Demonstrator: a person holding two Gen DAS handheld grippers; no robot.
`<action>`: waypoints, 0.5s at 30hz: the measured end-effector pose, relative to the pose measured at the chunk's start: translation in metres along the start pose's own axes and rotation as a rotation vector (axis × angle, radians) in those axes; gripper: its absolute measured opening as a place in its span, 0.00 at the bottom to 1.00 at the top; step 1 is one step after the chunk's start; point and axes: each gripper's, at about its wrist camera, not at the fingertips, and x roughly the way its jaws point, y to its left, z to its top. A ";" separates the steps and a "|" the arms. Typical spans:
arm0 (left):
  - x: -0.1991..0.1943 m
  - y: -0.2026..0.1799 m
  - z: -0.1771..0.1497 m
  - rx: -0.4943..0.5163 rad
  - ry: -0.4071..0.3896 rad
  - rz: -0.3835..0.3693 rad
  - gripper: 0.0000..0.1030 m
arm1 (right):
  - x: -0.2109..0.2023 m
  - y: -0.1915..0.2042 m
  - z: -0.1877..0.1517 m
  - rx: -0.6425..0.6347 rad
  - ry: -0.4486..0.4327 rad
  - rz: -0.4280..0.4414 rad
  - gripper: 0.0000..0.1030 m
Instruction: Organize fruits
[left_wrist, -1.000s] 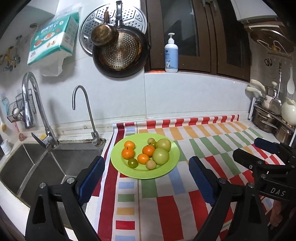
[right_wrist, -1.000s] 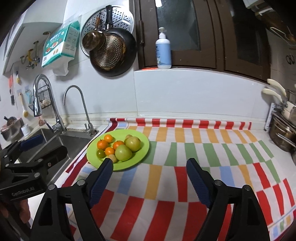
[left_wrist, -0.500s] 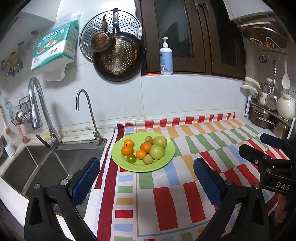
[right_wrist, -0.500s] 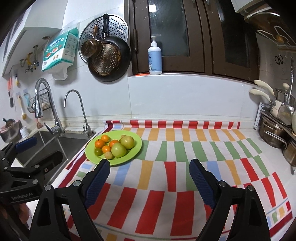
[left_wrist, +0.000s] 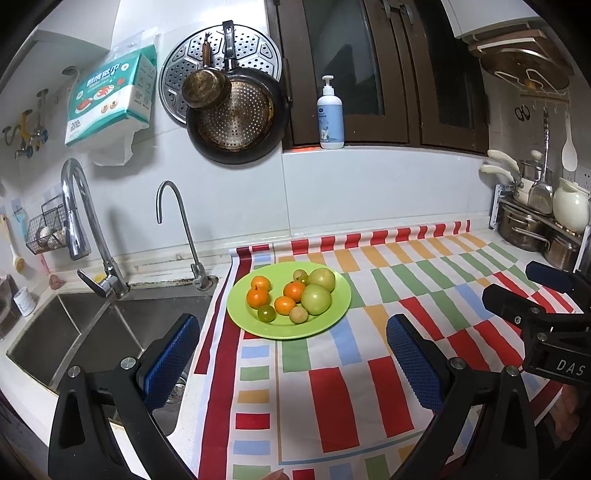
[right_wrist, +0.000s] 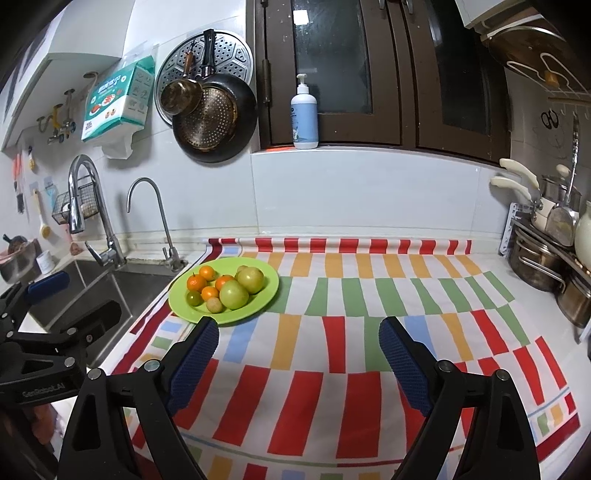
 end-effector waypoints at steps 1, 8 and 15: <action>0.000 0.000 0.000 0.000 -0.002 -0.002 1.00 | -0.001 0.000 0.000 -0.001 -0.001 0.000 0.87; -0.002 0.000 0.001 0.002 -0.008 0.005 1.00 | -0.002 -0.001 0.001 -0.001 -0.009 -0.006 0.87; -0.004 0.000 0.001 0.002 -0.014 0.002 1.00 | -0.003 -0.002 0.001 0.001 -0.011 -0.009 0.87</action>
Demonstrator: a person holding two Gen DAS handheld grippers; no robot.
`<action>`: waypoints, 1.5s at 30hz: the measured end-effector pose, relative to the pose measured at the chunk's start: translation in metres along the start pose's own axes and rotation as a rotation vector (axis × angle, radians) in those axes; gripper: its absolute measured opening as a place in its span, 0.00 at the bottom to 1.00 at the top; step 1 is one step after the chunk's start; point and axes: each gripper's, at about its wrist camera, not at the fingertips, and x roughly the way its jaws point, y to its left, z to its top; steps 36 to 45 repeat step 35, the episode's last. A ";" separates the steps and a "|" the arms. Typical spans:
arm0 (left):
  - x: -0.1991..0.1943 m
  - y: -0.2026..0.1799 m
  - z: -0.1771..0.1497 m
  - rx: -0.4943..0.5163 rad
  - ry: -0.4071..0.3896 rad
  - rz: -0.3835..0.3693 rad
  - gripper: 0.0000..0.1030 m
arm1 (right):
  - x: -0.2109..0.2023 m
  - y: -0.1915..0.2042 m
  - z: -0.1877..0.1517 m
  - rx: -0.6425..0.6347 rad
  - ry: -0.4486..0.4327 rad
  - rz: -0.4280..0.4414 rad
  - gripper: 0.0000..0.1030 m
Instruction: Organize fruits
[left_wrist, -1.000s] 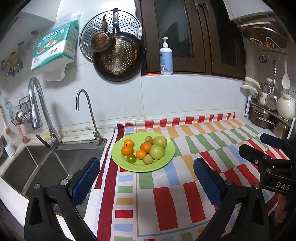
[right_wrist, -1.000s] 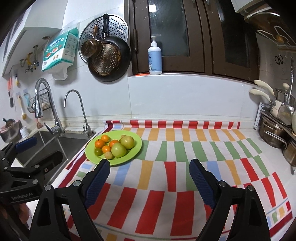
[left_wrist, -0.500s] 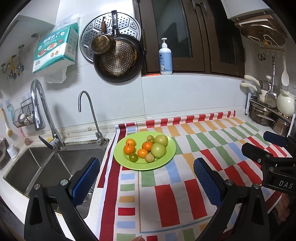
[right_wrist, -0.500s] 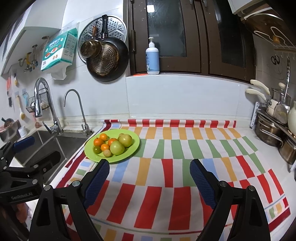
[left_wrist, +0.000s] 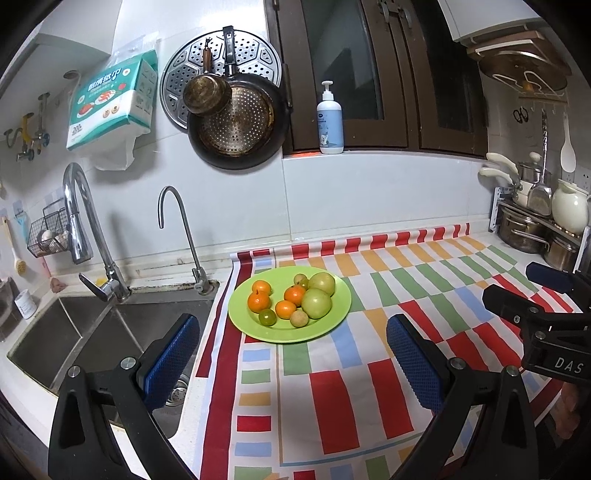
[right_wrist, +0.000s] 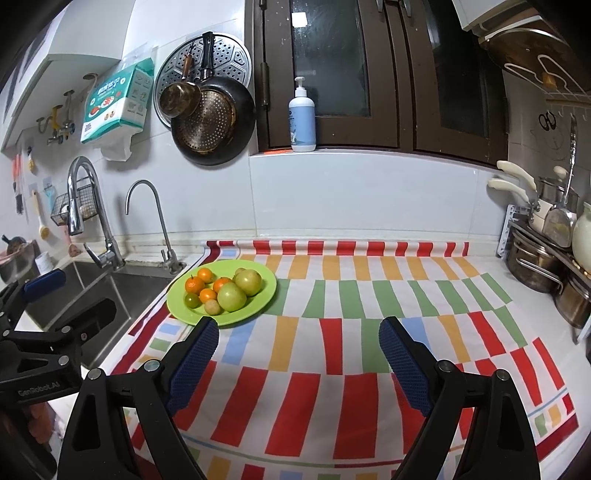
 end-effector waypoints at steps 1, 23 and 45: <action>0.000 0.000 0.000 0.000 -0.001 0.000 1.00 | 0.000 0.000 0.000 0.000 -0.001 -0.002 0.87; -0.001 0.000 0.000 0.000 0.001 -0.003 1.00 | -0.003 0.001 -0.002 -0.005 0.004 -0.011 0.87; 0.000 0.001 0.000 0.002 0.006 -0.007 1.00 | 0.001 0.003 -0.002 -0.011 0.013 -0.007 0.87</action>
